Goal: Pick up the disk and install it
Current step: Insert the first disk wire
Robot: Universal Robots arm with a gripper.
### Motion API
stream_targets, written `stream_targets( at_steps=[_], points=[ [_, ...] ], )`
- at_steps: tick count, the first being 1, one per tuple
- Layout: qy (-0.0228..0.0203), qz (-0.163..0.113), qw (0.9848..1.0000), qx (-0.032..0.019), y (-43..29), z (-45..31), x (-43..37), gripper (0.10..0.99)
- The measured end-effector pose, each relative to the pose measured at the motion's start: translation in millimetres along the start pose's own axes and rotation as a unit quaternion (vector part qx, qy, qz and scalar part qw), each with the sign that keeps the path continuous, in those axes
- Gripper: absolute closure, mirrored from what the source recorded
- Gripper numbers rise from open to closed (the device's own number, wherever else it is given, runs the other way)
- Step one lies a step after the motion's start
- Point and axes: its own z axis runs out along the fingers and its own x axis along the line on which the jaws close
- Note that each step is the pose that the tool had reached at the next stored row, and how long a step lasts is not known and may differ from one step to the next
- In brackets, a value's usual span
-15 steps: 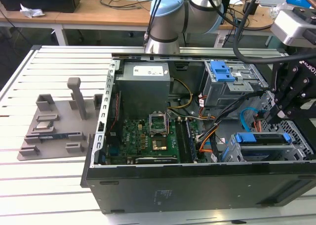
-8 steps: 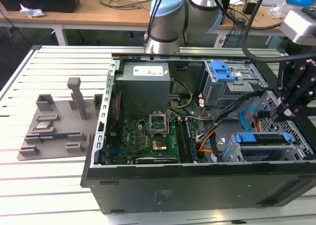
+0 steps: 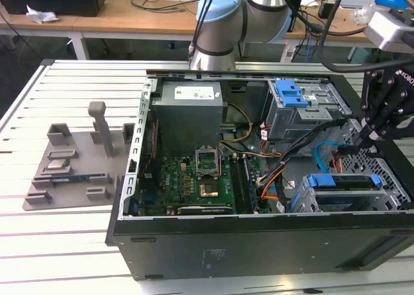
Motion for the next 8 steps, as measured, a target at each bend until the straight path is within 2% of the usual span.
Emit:
stream_targets(
  at_steps=[2,8],
  points=[
    [0.0003,0.0,1.0,-0.0003,-1.5,2.2,-3.6,0.98],
    [0.0003,0.0,1.0,-0.0003,-1.6,2.6,-3.9,0.98]
  ],
)
